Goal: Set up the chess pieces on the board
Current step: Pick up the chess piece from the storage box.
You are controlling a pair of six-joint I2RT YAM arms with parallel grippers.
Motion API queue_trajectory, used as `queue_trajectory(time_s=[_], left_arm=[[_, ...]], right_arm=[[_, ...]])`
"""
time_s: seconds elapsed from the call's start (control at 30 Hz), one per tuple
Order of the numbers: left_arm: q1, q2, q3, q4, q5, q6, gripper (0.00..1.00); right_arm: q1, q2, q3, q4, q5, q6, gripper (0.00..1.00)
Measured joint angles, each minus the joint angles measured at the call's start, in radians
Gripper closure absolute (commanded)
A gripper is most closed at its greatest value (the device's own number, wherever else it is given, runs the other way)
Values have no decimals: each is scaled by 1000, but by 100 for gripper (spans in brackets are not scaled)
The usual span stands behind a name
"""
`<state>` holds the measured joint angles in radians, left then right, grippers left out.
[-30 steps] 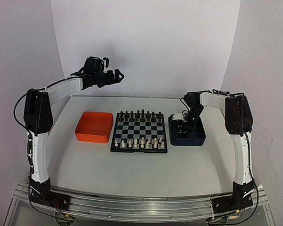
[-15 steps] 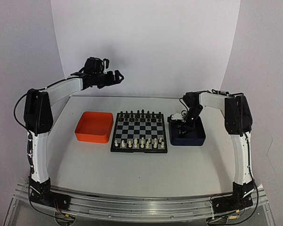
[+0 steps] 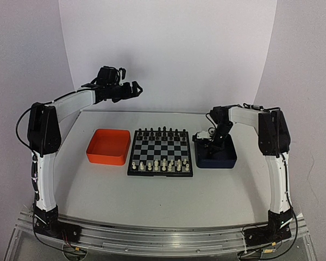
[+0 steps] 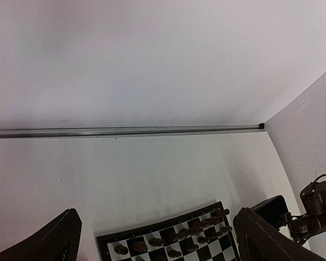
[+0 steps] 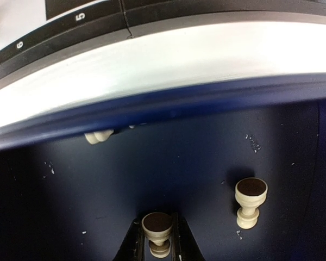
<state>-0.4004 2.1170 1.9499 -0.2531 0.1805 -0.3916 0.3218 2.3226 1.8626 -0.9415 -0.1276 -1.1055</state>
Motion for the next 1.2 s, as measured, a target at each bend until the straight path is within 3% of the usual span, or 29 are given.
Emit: queue_trajectory(time_s=[0.23,0.6,0.8,0.97,1.2], left_arm=[[0,0,0,0,0,0,0],[0,0,0,3,8,-2,0],[0,0,-33,71,38,-7,0],[-6,-14,-124,158,73,-9,0],[-66,-111,-304,351,136,-3,1]], right_arm=[[0,5,16,-3,15,39,100],[-4,7,57,2,21,203,100],[-19,-130,2,42,-70,385,100],[-26,-315,-38,197,-165,678,100],[-31,-483,-254,694,-247,1412,100]])
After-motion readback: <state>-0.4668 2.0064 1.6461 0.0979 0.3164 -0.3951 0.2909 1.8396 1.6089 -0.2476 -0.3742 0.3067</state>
